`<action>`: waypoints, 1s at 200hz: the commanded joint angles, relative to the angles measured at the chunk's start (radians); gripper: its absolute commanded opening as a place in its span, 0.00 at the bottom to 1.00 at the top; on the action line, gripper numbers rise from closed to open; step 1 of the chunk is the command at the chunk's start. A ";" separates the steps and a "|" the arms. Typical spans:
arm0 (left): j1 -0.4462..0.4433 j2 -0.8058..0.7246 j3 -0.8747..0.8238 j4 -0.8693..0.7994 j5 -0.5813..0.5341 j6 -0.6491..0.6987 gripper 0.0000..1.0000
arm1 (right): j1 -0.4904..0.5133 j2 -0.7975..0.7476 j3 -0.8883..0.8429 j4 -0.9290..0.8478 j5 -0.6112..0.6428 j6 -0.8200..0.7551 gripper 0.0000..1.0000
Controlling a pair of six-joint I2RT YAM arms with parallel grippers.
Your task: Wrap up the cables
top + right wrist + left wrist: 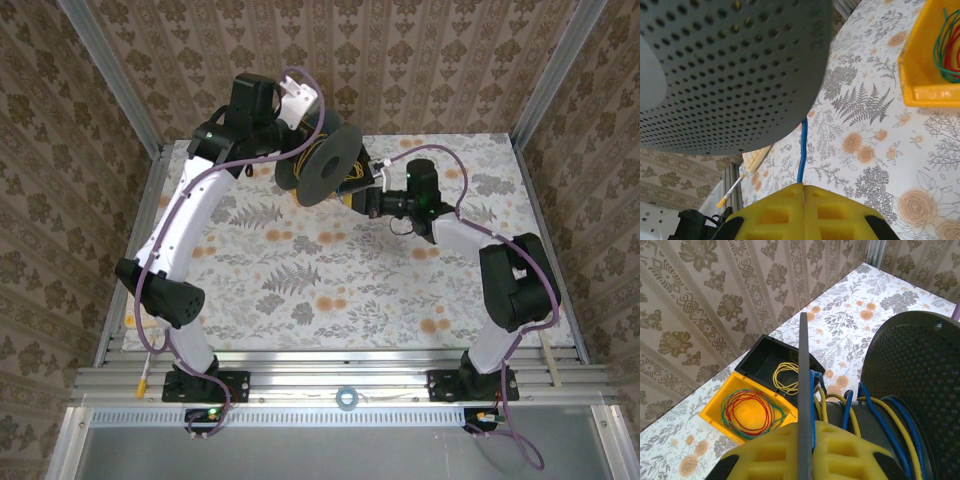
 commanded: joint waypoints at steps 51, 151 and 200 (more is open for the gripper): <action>0.011 -0.006 0.062 0.170 -0.158 -0.079 0.00 | 0.136 -0.050 0.034 -0.138 0.067 -0.072 0.00; 0.011 0.094 0.176 0.076 -0.285 -0.118 0.00 | 0.250 -0.087 0.111 -0.256 0.104 -0.133 0.00; 0.009 0.123 0.216 0.033 -0.321 -0.115 0.00 | 0.265 -0.092 0.142 -0.245 0.071 -0.118 0.00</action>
